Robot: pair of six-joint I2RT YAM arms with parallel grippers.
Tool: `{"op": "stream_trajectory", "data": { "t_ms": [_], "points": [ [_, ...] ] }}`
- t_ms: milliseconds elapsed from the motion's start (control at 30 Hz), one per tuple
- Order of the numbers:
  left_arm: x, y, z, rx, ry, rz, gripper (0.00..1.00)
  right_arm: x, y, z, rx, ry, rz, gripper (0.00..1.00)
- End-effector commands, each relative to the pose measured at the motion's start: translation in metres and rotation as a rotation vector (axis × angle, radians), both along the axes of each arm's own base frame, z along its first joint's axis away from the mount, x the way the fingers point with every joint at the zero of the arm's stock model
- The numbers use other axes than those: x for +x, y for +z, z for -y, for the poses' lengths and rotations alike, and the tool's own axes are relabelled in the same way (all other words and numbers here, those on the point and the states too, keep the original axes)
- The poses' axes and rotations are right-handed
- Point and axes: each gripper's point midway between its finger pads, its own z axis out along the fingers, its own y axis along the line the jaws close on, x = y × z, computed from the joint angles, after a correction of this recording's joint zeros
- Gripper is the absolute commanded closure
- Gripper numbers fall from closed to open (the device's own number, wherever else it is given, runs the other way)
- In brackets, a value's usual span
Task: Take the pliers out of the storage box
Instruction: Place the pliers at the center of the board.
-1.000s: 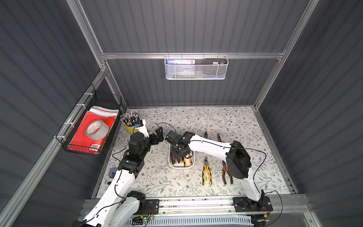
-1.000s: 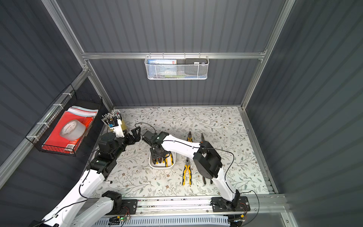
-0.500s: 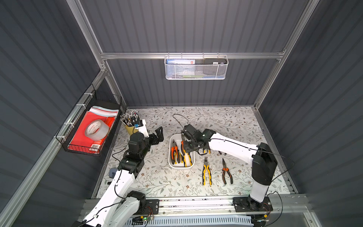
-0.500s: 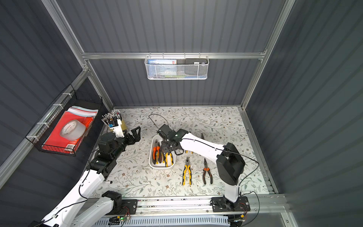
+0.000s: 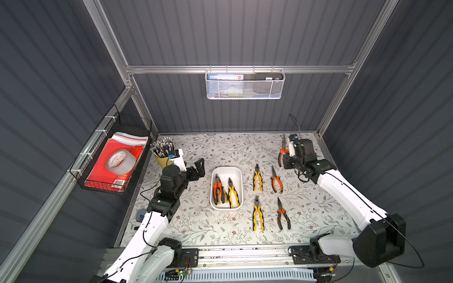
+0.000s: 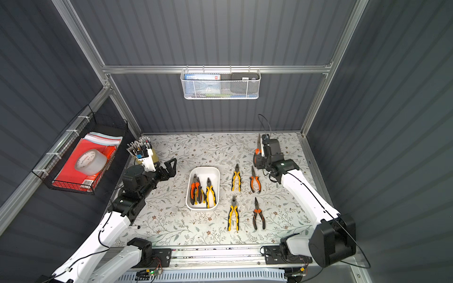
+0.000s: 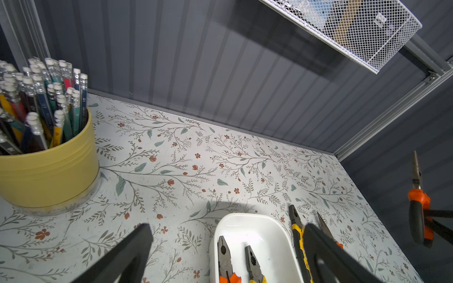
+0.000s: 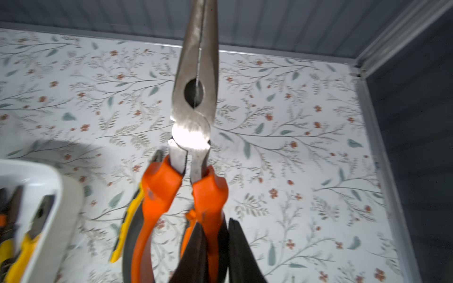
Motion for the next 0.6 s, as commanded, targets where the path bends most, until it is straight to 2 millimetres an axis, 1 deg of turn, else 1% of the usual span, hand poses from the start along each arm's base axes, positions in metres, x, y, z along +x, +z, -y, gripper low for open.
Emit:
{"op": "stream_trajectory", "data": {
  "t_ms": [0,67,167,233,367,467,567],
  "points": [
    [-0.001,0.006,0.006,-0.009,-0.037,0.022,0.01,0.003,-0.02,0.047,-0.111,-0.058,-0.039,1.0],
    [0.0,0.004,0.008,-0.01,-0.047,0.015,0.01,-0.004,-0.044,0.071,-0.134,-0.126,-0.091,1.0],
    [0.001,0.002,0.012,-0.013,-0.064,0.007,0.01,-0.011,-0.071,0.088,-0.191,-0.177,-0.133,1.0],
    [0.001,0.002,0.013,-0.016,-0.068,0.005,0.01,-0.015,-0.089,0.093,-0.219,-0.193,-0.19,1.0],
    [0.001,0.002,0.013,-0.017,-0.068,0.007,0.01,-0.024,-0.125,0.094,-0.221,-0.214,-0.305,1.0],
    [0.001,0.002,0.012,-0.016,-0.065,0.006,0.01,-0.026,-0.145,0.09,-0.199,-0.211,-0.355,1.0],
    [0.001,0.002,0.011,-0.015,-0.06,0.006,0.01,-0.027,-0.159,0.085,-0.191,-0.194,-0.376,1.0]
  ]
}}
